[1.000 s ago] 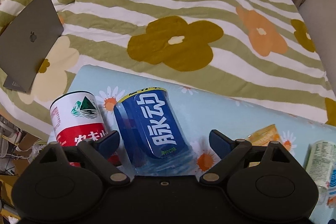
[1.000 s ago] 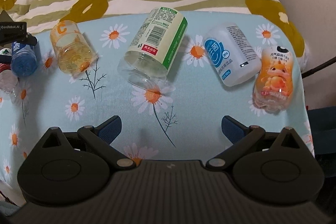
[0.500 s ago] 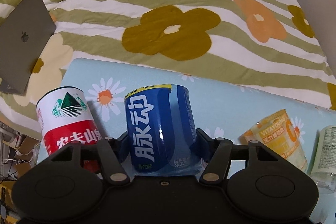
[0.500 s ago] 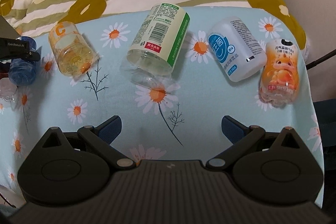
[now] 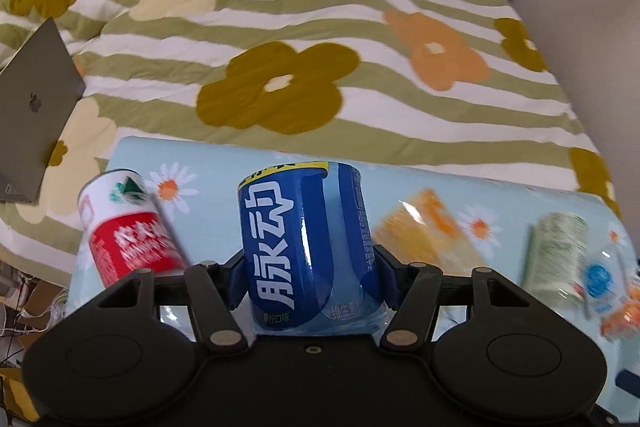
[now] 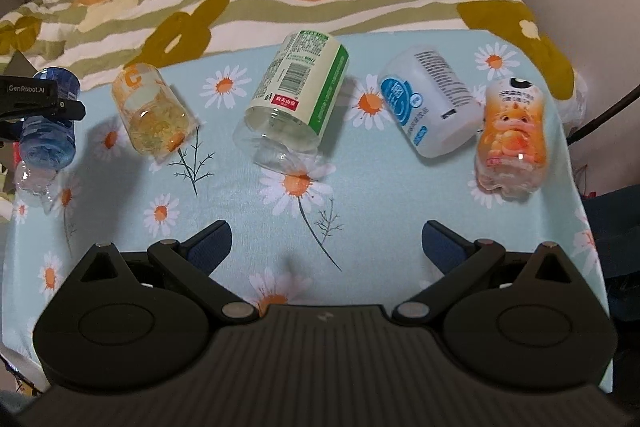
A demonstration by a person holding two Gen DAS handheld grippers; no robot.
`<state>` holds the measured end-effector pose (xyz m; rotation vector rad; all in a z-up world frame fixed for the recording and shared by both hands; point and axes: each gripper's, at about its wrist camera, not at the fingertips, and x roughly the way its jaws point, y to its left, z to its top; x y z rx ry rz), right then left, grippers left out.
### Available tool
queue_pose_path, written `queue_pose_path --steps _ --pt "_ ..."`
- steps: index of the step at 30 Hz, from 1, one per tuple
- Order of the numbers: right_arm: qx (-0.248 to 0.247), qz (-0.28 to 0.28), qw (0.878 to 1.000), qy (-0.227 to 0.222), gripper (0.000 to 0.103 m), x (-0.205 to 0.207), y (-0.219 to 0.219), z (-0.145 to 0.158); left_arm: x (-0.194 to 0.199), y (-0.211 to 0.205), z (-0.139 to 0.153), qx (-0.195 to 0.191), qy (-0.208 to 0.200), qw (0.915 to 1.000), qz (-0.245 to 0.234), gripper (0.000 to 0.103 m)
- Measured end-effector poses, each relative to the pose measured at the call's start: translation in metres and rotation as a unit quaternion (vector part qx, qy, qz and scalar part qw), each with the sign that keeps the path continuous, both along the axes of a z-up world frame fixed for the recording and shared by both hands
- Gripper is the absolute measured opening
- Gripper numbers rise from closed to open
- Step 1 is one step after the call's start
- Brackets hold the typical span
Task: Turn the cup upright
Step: 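Lift the blue cup with the right tool and carry it over the tray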
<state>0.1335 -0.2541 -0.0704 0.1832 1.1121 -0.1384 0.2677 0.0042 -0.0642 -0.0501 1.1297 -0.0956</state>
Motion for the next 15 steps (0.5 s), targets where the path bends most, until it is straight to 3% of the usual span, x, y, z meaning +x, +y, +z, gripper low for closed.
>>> queue_pose_path --steps 6,15 --pt "0.011 0.02 0.999 -0.023 0.103 -0.032 -0.017 0.012 -0.048 -0.036 0.013 -0.012 -0.003 0.9995 -0.029 0.066" --pt "0.021 0.052 0.998 -0.038 0.103 -0.08 -0.05 0.011 -0.116 -0.086 0.001 -0.012 0.011 0.9981 -0.059 0.066"
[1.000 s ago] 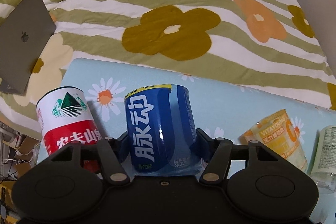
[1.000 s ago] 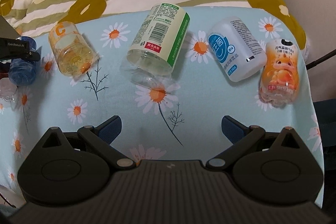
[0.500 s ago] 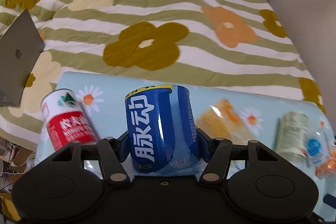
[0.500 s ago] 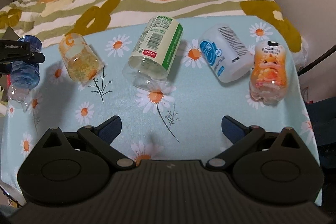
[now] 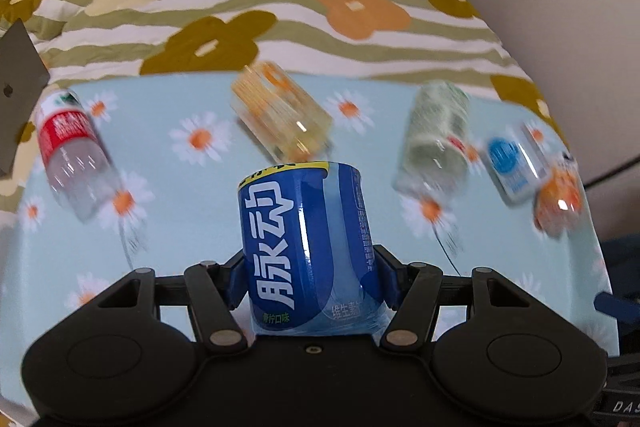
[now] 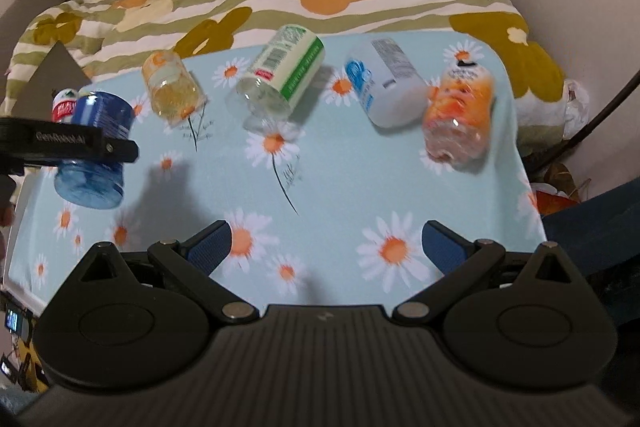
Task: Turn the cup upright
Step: 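Lift the blue cup with the right tool and carry it over the tray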
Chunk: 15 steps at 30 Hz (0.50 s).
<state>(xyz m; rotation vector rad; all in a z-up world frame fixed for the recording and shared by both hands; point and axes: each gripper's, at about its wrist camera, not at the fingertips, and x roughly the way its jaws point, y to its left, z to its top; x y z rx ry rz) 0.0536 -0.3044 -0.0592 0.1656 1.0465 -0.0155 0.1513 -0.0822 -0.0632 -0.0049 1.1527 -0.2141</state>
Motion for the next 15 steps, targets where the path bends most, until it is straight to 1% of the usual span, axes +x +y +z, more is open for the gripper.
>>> queue_pose_path --steps 6,9,15 --pt "0.006 0.017 1.0 -0.007 0.103 -0.02 -0.018 -0.016 -0.026 -0.027 -0.029 -0.001 0.023 0.9996 -0.014 0.066" --pt "0.011 0.02 1.0 -0.005 0.103 -0.028 -0.023 -0.023 -0.039 -0.038 -0.04 0.005 0.028 0.9994 -0.021 0.066" --pt "0.027 0.028 0.999 -0.003 0.103 -0.04 -0.027 -0.032 -0.044 -0.047 -0.054 0.015 0.03 0.9992 -0.023 0.066"
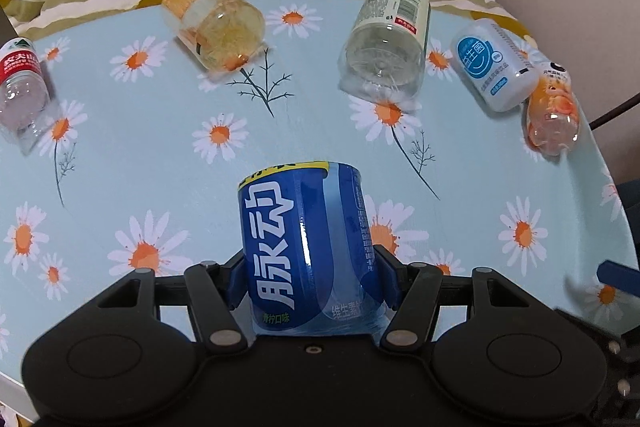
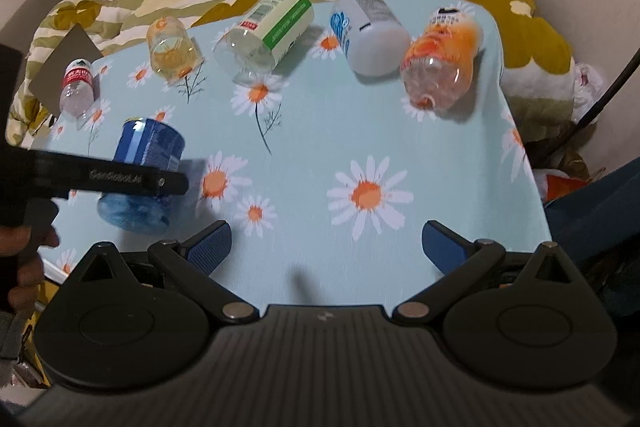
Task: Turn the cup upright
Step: 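Lift the blue cup with the right tool and carry it over the tray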
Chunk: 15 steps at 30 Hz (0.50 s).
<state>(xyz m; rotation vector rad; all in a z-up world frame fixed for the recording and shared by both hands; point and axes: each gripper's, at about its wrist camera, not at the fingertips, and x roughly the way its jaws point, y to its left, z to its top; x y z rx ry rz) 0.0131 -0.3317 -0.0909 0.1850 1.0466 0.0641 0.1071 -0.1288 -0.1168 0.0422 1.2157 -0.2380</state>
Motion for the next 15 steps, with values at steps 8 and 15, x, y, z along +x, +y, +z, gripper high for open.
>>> queue_pose_path --steps 8,15 --pt "0.006 -0.007 1.0 -0.004 0.103 -0.008 -0.01 0.0 0.002 -0.004 -0.005 0.001 -0.004 1.0 -0.002 0.071" --pt "0.007 -0.016 1.0 -0.014 0.103 -0.017 -0.016 0.006 -0.002 -0.006 -0.001 0.015 -0.022 0.9996 0.0 0.094"
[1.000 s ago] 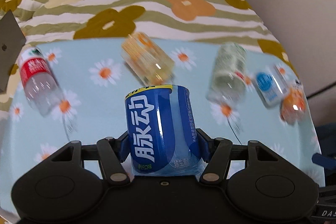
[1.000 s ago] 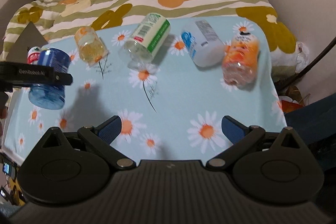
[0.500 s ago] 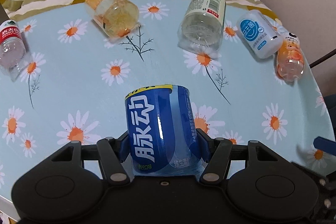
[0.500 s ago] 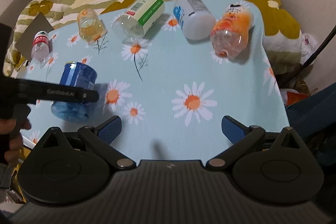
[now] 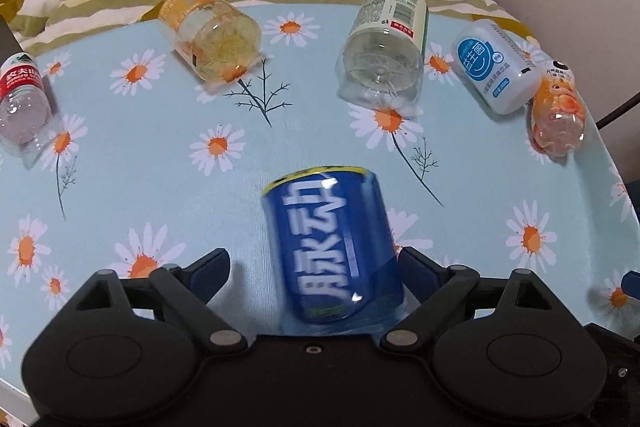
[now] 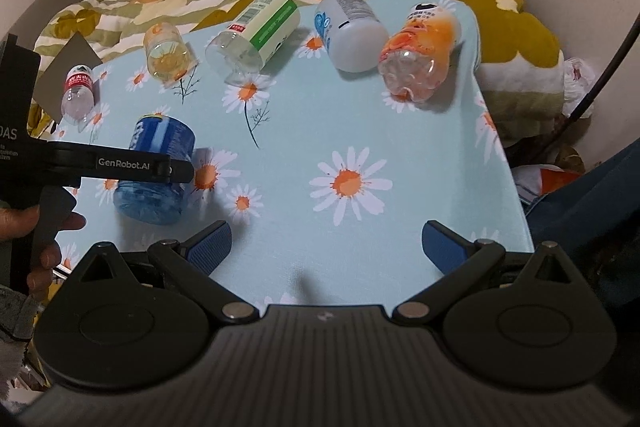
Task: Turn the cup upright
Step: 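Lift the blue cup with the right tool and carry it over the tray, then rotate the right tool to turn the blue cup open end up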
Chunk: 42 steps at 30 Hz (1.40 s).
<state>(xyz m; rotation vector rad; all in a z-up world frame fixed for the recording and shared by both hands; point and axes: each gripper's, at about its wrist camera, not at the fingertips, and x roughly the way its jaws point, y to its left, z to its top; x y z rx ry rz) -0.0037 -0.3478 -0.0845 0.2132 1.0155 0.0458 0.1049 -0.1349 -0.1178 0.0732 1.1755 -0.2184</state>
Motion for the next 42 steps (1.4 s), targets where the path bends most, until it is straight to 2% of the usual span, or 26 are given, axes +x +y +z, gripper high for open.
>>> queue_pose_path --steps 8,12,13,15,23,27,31,34,39,42 --pt "0.013 0.003 1.0 -0.01 0.103 -0.001 -0.003 0.017 -0.014 0.001 0.024 -0.005 -0.012 0.9999 0.009 0.094" --pt "-0.005 0.014 1.0 -0.017 0.103 0.009 0.003 0.034 -0.025 0.007 0.046 -0.012 -0.029 0.9994 0.015 0.095" --pt "-0.01 0.017 1.0 -0.017 0.103 0.011 0.005 0.037 -0.028 0.011 0.05 -0.013 -0.032 0.9993 0.017 0.095" --pt "-0.013 0.023 1.0 -0.013 0.103 0.018 0.011 0.045 -0.034 0.02 0.058 -0.016 -0.037 0.999 0.021 0.103" --pt "-0.003 0.064 0.998 0.022 0.103 0.065 0.052 0.061 -0.052 0.071 0.073 -0.04 -0.048 0.9977 0.026 0.103" --pt "-0.003 0.081 0.995 0.061 0.103 0.102 0.078 0.044 -0.057 0.098 0.073 -0.042 -0.059 0.9969 0.029 0.103" --pt "0.024 0.077 0.99 0.118 0.103 0.139 0.098 0.014 -0.058 0.126 0.069 -0.049 -0.056 0.9965 0.04 0.103" --pt "0.03 0.068 0.987 0.141 0.103 0.154 0.107 -0.002 -0.059 0.143 0.063 -0.051 -0.049 0.9962 0.05 0.103" --pt "0.027 0.062 0.986 0.154 0.103 0.164 0.113 -0.014 -0.057 0.166 0.053 -0.058 -0.034 0.9952 0.072 0.103" --pt "0.036 0.056 0.983 0.171 0.09 0.168 0.112 -0.023 -0.056 0.171 0.05 -0.059 -0.03 0.995 0.076 0.103"
